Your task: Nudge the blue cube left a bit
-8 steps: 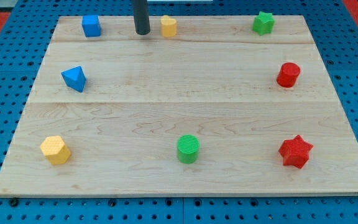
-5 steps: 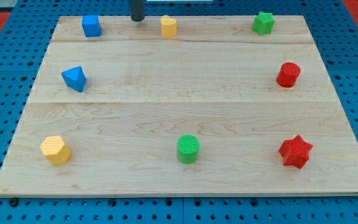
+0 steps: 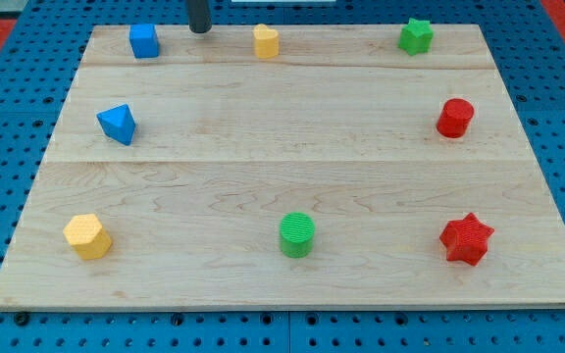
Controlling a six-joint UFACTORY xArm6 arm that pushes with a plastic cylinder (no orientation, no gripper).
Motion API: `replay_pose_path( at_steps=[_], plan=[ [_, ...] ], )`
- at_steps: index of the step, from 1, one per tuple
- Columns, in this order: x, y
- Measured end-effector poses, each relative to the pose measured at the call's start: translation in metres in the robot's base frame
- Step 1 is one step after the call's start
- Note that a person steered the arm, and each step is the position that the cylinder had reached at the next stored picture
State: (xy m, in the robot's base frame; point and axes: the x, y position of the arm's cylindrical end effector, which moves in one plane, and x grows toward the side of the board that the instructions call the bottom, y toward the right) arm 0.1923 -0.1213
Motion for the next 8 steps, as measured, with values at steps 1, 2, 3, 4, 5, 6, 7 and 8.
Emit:
replay_pose_path(
  at_steps=[1, 2, 3, 4, 5, 6, 7, 8],
  plan=[
    [-0.001, -0.011],
    [0.0, -0.022],
    [0.0, -0.025],
    [-0.001, -0.038],
    [-0.001, -0.042],
    [0.0, -0.042],
    [-0.001, -0.05],
    [0.0, -0.049]
  ],
)
